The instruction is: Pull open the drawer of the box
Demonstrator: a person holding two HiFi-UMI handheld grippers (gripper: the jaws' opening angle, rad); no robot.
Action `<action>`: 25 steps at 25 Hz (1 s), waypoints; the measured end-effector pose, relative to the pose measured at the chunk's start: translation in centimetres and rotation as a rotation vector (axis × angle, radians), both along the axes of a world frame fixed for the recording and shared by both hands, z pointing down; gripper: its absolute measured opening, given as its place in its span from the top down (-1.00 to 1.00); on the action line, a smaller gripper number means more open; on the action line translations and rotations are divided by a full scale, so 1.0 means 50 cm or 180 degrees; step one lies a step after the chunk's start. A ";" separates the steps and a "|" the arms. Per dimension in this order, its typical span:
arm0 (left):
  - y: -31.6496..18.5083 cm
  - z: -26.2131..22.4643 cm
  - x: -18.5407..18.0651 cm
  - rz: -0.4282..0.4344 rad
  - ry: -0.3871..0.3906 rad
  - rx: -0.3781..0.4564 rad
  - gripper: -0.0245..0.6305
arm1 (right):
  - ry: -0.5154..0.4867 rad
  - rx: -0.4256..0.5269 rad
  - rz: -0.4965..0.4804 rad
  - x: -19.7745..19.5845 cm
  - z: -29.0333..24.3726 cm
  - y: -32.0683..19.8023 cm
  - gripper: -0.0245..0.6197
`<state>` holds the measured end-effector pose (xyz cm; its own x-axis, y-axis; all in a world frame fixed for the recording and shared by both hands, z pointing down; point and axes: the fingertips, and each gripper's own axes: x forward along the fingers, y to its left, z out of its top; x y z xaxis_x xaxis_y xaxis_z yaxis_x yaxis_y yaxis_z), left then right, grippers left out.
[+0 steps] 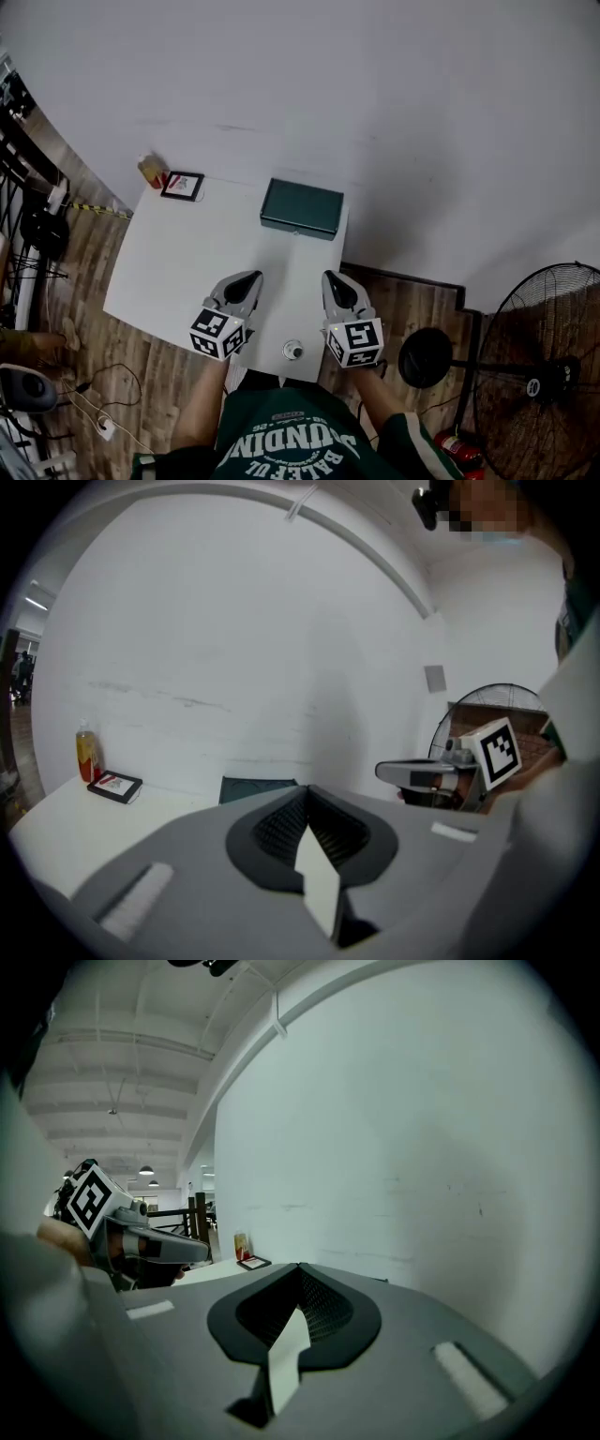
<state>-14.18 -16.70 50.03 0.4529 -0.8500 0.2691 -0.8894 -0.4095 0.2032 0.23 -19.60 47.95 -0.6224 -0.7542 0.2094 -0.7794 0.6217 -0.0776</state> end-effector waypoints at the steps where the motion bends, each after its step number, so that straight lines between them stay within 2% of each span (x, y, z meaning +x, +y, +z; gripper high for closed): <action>1: -0.016 0.005 0.002 0.0028 0.0006 -0.0015 0.77 | 0.0002 -0.0013 0.0030 0.002 0.004 -0.011 0.92; 5: -0.073 0.042 0.015 0.0136 0.0041 -0.0137 0.77 | 0.0043 -0.0098 0.0135 0.010 0.028 -0.044 0.92; 12: -0.162 0.172 0.040 0.0251 0.0101 -0.0502 0.77 | 0.0127 -0.0320 0.0262 0.024 0.095 -0.083 0.92; 20: -0.242 0.286 0.052 0.0256 0.0262 -0.0846 0.77 | 0.0097 -0.0614 0.0517 0.045 0.170 -0.089 0.92; 22: -0.260 0.308 0.056 0.0254 0.0302 -0.0935 0.70 | 0.0105 -0.0653 0.0557 0.049 0.180 -0.090 0.92; 25: -0.290 0.343 0.068 0.0224 0.0442 -0.1148 0.41 | 0.0112 -0.0681 0.0615 0.057 0.187 -0.094 0.92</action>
